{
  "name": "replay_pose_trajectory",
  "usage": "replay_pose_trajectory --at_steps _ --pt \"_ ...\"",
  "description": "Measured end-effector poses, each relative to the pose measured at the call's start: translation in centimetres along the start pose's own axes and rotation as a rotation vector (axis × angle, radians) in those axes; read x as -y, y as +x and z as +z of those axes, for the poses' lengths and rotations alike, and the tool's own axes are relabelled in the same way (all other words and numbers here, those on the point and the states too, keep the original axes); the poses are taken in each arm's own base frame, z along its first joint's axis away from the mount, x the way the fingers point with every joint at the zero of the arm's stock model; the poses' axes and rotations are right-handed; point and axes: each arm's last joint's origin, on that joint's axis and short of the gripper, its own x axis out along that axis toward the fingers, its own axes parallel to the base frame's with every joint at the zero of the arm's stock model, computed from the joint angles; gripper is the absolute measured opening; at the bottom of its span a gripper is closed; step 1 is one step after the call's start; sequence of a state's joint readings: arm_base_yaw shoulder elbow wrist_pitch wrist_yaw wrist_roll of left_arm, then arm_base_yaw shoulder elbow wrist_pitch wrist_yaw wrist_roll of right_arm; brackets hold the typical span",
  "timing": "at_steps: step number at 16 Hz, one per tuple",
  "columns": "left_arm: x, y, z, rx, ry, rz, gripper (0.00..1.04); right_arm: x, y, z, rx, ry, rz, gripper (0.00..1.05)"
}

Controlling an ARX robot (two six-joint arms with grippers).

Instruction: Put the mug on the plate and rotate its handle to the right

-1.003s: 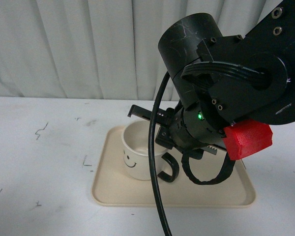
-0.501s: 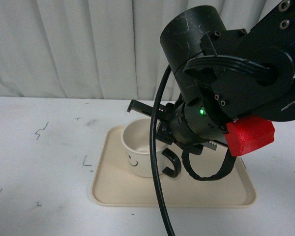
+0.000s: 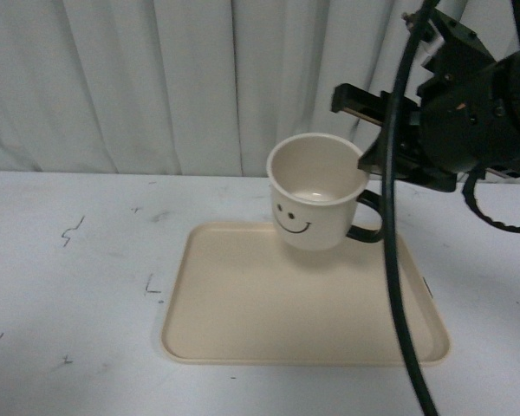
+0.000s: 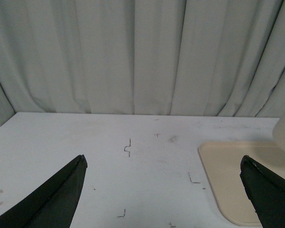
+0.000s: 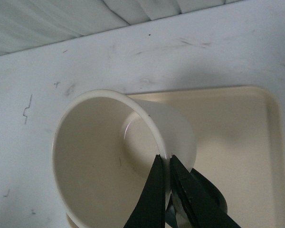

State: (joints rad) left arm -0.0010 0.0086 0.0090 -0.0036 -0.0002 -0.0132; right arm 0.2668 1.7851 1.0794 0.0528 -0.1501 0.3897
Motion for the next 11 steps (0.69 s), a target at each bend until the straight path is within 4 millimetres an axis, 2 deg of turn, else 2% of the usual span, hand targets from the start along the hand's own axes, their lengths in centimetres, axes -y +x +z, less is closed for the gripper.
replay_pose_trajectory --at_steps 3,11 --pt "0.0 0.0 0.0 0.0 0.0 0.0 0.98 4.0 0.0 0.5 -0.05 -0.048 0.028 0.03" --pt "0.0 0.0 0.0 0.0 0.0 0.0 0.98 9.2 1.0 -0.7 -0.173 -0.201 0.085 0.03"
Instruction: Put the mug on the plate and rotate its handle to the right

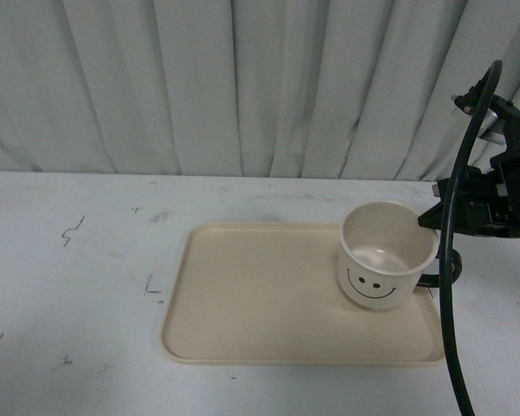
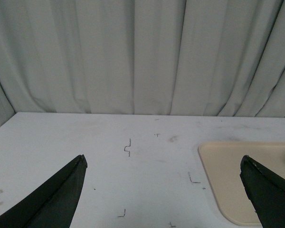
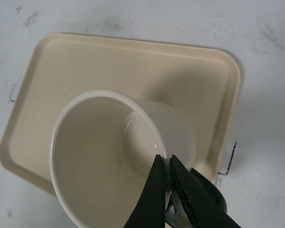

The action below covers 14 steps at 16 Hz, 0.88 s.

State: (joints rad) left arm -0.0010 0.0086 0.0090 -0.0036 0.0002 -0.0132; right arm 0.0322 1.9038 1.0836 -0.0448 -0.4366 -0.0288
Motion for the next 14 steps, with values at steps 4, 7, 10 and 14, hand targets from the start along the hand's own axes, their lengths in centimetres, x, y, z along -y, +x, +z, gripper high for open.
replay_pose_trajectory --at_steps 4,7,10,14 --pt "0.0 0.0 0.0 0.0 0.0 0.0 0.98 1.1 0.1 0.3 -0.006 -0.019 0.007 0.03" --pt "0.0 0.0 0.0 0.0 0.0 0.0 0.98 1.4 0.7 0.3 -0.016 -0.024 0.031 0.03" --pt "0.0 0.0 0.0 0.0 0.0 0.0 0.98 1.6 1.0 0.0 -0.026 -0.022 0.038 0.03" --pt "0.0 0.0 0.0 0.0 0.0 0.0 0.98 2.0 1.1 0.0 -0.025 -0.019 0.038 0.03"
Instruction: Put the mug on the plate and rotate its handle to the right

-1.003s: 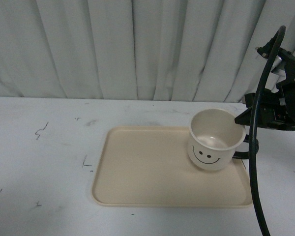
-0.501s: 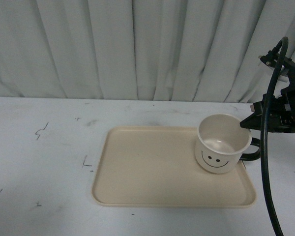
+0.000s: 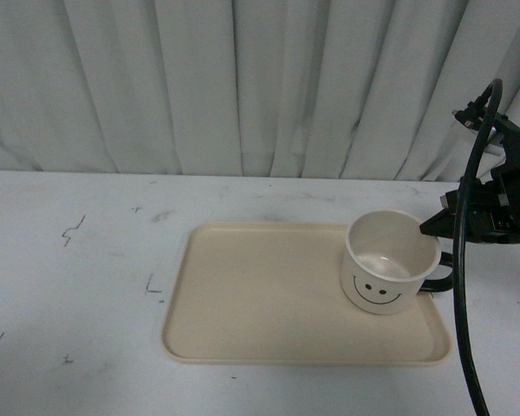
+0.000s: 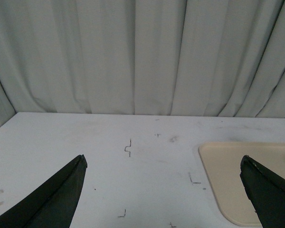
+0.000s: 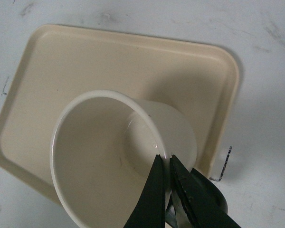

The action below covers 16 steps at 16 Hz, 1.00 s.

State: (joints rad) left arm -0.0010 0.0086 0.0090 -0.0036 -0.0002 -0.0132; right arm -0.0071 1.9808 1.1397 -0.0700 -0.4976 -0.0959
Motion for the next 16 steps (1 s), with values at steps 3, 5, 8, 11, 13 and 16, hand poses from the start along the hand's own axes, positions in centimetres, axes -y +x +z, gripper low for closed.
replay_pose_trajectory --at_steps 3,5,8,11,13,16 --pt "0.0 0.0 0.0 0.0 0.0 0.0 0.98 0.1 0.1 -0.1 -0.004 -0.002 0.001 0.03" --pt "0.0 0.0 0.0 0.0 0.0 0.0 0.98 0.5 0.5 0.0 -0.015 -0.025 0.014 0.03" --pt "0.0 0.0 0.0 0.0 0.0 0.0 0.98 1.6 1.7 1.5 -0.065 -0.134 -0.013 0.03" --pt "0.0 0.0 0.0 0.0 0.0 0.0 0.98 -0.4 2.6 2.3 -0.092 -0.239 -0.024 0.03" --pt "0.0 0.0 0.0 0.0 0.0 0.0 0.98 -1.5 3.1 2.2 -0.108 -0.264 -0.008 0.03" --pt "0.0 0.0 0.0 0.0 0.0 0.0 0.98 -2.0 3.3 2.3 -0.127 -0.283 -0.021 0.25"
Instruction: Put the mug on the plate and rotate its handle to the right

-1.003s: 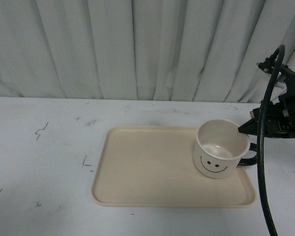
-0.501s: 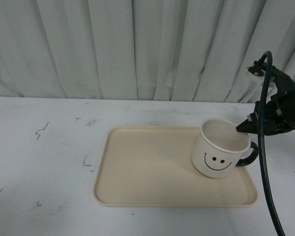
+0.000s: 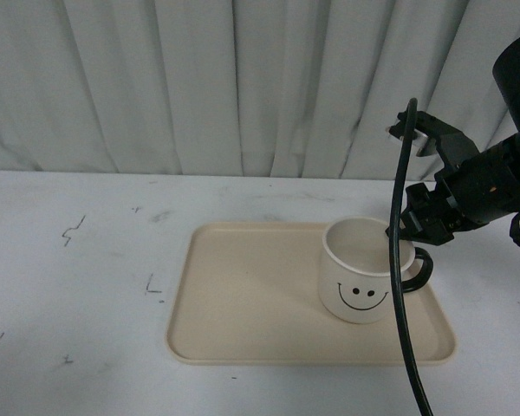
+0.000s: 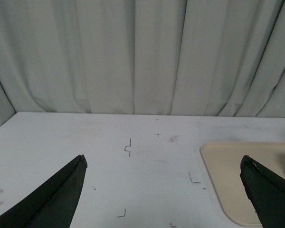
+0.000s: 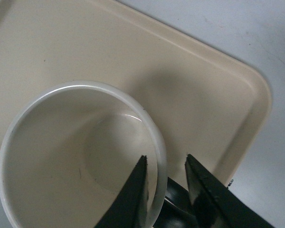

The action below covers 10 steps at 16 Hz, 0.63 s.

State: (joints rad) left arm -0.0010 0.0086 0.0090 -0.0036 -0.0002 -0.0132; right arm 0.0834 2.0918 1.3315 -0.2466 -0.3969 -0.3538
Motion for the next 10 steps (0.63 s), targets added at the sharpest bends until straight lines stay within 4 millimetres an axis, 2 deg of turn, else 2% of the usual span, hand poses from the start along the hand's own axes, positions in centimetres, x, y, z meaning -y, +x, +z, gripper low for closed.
replay_pose_trajectory --at_steps 2,4,6,8,9,10 --pt "0.0 0.0 0.0 0.0 0.0 0.0 0.98 0.0 0.0 0.1 0.009 -0.006 -0.003 0.5" --pt "0.0 0.0 0.0 0.0 0.0 0.0 0.98 0.1 -0.2 0.3 0.027 -0.007 -0.006 0.67" --pt "0.0 0.0 0.0 0.0 0.0 0.0 0.98 0.2 -1.4 1.3 0.088 0.001 -0.016 0.85" --pt "0.0 0.0 0.0 0.0 0.0 0.0 0.98 0.2 -4.2 3.2 0.209 0.004 -0.067 1.0" --pt "0.0 0.0 0.0 0.0 0.0 0.0 0.98 0.3 -5.7 4.1 0.272 0.007 -0.111 0.97" --pt "0.0 0.0 0.0 0.0 0.0 0.0 0.98 0.6 -8.2 5.1 0.37 0.015 -0.184 0.98"
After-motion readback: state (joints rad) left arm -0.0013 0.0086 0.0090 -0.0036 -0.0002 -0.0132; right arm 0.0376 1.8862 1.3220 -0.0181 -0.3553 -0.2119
